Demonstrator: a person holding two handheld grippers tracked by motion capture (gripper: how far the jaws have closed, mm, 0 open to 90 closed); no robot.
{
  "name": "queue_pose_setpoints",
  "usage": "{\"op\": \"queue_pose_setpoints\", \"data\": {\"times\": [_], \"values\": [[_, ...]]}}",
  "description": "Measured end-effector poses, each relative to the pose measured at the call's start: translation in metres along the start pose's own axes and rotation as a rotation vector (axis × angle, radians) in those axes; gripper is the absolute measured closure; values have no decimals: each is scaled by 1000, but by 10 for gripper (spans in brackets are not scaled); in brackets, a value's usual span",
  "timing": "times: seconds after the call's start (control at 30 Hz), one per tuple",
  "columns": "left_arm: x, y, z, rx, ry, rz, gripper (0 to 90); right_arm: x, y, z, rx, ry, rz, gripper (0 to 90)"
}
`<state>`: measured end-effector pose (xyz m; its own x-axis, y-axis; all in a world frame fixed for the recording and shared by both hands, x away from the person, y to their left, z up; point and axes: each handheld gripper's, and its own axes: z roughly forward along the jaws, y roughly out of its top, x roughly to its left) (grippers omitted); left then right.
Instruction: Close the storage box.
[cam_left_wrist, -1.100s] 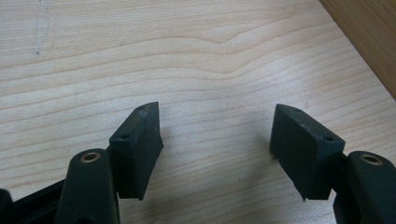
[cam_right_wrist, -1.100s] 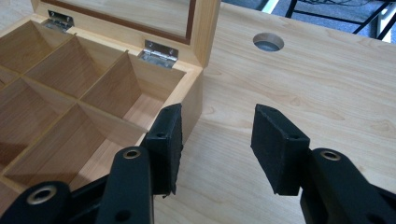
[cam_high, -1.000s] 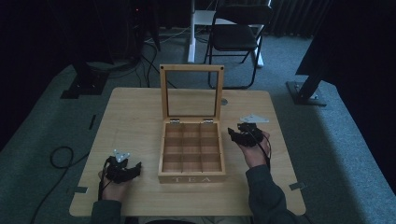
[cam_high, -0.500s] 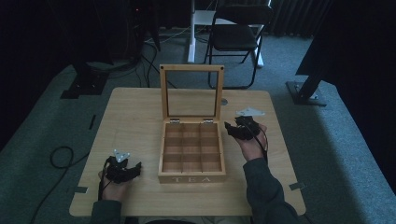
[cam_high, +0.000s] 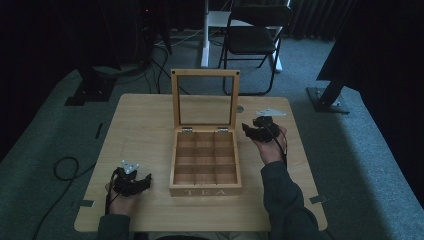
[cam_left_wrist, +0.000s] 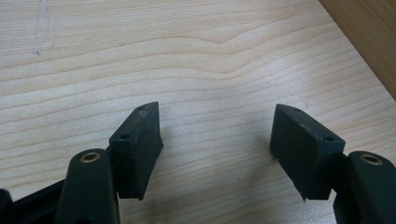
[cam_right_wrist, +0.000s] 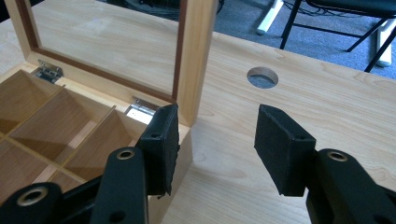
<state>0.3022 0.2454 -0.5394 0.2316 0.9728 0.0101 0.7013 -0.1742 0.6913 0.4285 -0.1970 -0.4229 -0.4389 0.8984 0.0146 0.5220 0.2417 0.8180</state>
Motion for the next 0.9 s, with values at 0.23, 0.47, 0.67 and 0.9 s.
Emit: {"op": "queue_pose_setpoints", "data": {"times": [0.23, 0.47, 0.67, 0.9], "values": [[0, 0, 0, -3, 0, -1, 340, -6, 6, 5, -10, -2, 8, 491], [0, 0, 0, -2, 0, 0, 339, -8, 13, 13, -23, 5, 2, 478], [0, 0, 0, -2, 0, -1, 339, -6, 20, 19, -20, 13, -10, 464], [0, 0, 0, -2, 0, -1, 339, -3, 26, 26, -27, 29, -13, 453]]}}
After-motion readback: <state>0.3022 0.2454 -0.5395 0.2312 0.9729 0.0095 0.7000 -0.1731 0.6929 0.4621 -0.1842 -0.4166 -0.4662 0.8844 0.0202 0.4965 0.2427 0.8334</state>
